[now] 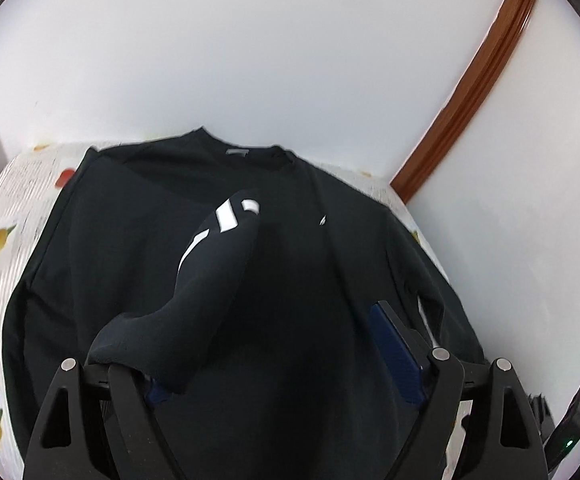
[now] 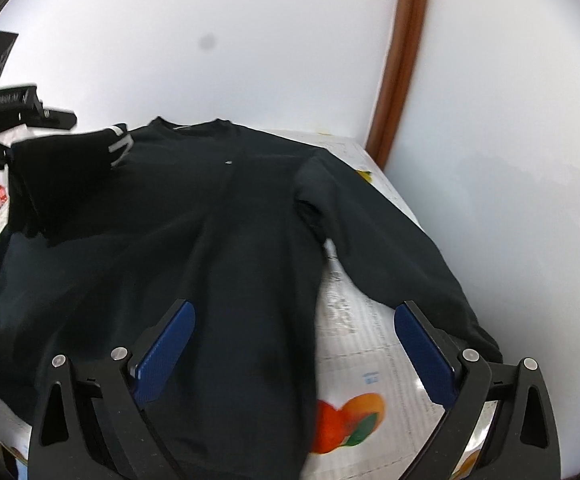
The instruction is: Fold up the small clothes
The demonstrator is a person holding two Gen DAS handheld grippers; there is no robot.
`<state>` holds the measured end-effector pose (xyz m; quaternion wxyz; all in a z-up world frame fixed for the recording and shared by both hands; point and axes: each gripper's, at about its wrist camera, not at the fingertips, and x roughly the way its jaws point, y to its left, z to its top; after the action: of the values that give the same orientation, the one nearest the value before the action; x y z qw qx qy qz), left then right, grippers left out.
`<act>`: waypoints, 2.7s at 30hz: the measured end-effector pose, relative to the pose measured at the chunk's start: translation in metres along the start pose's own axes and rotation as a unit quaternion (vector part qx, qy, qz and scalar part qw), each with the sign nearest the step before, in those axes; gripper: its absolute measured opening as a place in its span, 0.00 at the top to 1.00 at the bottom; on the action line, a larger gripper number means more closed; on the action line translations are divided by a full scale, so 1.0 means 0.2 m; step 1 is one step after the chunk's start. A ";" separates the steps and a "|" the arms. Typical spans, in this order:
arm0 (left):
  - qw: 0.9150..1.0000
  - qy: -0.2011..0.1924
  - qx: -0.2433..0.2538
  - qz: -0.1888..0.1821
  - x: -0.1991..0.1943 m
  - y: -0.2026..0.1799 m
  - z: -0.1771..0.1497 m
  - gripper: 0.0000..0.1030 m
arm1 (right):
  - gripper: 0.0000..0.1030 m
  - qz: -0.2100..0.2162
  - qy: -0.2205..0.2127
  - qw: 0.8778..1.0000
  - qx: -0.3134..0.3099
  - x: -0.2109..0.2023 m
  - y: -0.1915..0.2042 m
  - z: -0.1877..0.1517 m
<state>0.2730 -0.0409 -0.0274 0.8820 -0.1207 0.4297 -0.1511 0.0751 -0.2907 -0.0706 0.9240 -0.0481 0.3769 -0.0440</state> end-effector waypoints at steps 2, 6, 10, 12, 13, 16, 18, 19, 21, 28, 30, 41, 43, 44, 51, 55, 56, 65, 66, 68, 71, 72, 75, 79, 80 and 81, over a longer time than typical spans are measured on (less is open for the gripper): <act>1.000 0.005 -0.002 0.007 -0.02 0.04 -0.04 0.16 | 0.04 0.001 -0.003 1.000 -0.012 -0.02 0.06 0.01; 0.999 0.034 -0.008 0.005 0.00 0.12 -0.13 0.15 | 0.04 0.003 -0.010 0.999 -0.035 -0.07 0.19 0.02; 0.999 0.043 -0.002 0.007 0.01 0.16 -0.22 0.14 | 0.04 0.011 -0.012 0.999 -0.044 -0.09 0.26 0.01; 0.999 0.048 0.003 0.004 0.00 0.18 -0.27 0.14 | 0.04 0.016 -0.011 0.999 -0.049 -0.09 0.29 -0.01; 0.999 0.046 0.003 0.004 -0.01 0.19 -0.29 0.14 | 0.04 0.019 -0.009 0.998 -0.054 -0.09 0.31 -0.02; 0.999 0.041 -0.005 0.006 -0.06 0.26 -0.36 0.14 | 0.04 0.024 -0.006 0.998 -0.062 -0.09 0.36 -0.04; 0.999 0.039 -0.003 0.012 -0.10 0.32 -0.41 0.14 | 0.04 0.035 -0.004 0.997 -0.063 -0.07 0.40 -0.03; 0.999 0.036 -0.002 0.018 -0.13 0.34 -0.43 0.14 | 0.04 0.041 -0.005 0.997 -0.063 -0.06 0.41 -0.02; 0.999 0.027 0.001 0.047 -0.18 0.41 -0.48 0.14 | 0.05 0.063 -0.006 0.996 -0.068 -0.04 0.47 0.00; 0.985 0.006 0.015 0.171 -0.33 0.67 -0.63 0.14 | 0.15 0.140 -0.001 0.983 -0.121 0.11 0.86 0.14; 0.985 0.004 0.008 0.174 -0.35 0.73 -0.67 0.14 | 0.15 0.165 0.002 0.977 -0.138 0.16 0.99 0.18; 0.990 -0.017 -0.032 0.138 -0.32 0.87 -0.77 0.14 | 0.16 0.194 0.068 0.960 -0.190 0.54 1.56 0.19; 0.988 -0.017 -0.032 0.149 -0.31 0.88 -0.77 0.14 | 0.32 0.163 0.063 0.964 -0.200 0.59 1.58 0.18; 0.988 -0.017 -0.032 0.152 -0.30 0.88 -0.77 0.14 | 0.40 0.162 0.062 0.964 -0.200 0.60 1.58 0.19; 0.987 -0.006 -0.051 0.153 -0.23 0.93 -0.79 0.14 | 0.83 0.218 0.034 0.964 -0.150 0.50 1.27 0.40; 0.983 -0.012 -0.056 0.175 -0.22 0.93 -0.78 0.14 | 0.84 0.203 0.004 0.971 -0.126 0.48 1.06 0.64; 0.982 -0.012 -0.055 0.182 -0.21 0.93 -0.78 0.14 | 0.83 0.206 -0.003 0.971 -0.122 0.48 1.02 0.69; 0.975 -0.005 -0.044 0.218 -0.18 0.91 -0.78 0.14 | 0.75 0.249 0.032 0.959 -0.135 0.54 0.97 0.63; 0.974 -0.004 -0.048 0.222 -0.18 0.92 -0.77 0.14 | 0.75 0.250 0.037 0.958 -0.137 0.56 0.96 0.58; 0.973 -0.003 -0.058 0.225 -0.20 0.94 -0.77 0.14 | 0.82 0.241 0.040 0.959 -0.141 0.58 0.94 0.51; 0.972 -0.003 -0.067 0.226 -0.22 0.98 -0.77 0.14 | 0.84 0.231 0.059 0.962 -0.135 0.64 0.91 0.43; 0.972 -0.002 -0.068 0.227 -0.23 0.98 -0.78 0.14 | 0.84 0.230 0.060 0.962 -0.131 0.65 0.90 0.42; 0.971 -0.003 -0.067 0.229 -0.24 0.99 -0.79 0.14 | 0.86 0.225 0.048 0.968 -0.103 0.64 0.84 0.47; 0.967 0.000 -0.062 0.246 -0.21 0.97 -0.78 0.14 | 0.87 0.218 -0.002 0.973 -0.070 0.57 0.72 0.70; 0.967 0.000 -0.063 0.248 -0.21 0.97 -0.78 0.14 | 0.87 0.212 -0.017 0.975 -0.067 0.56 0.70 0.76; 0.966 -0.001 -0.065 0.249 -0.21 0.96 -0.79 0.14 | 0.87 0.205 -0.031 0.976 -0.065 0.55 0.68 0.83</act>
<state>0.1553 0.1399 -0.1579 0.8825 -0.0667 0.4543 0.1018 0.2749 -0.1599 -0.0451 0.9196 -0.0308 0.3517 0.1722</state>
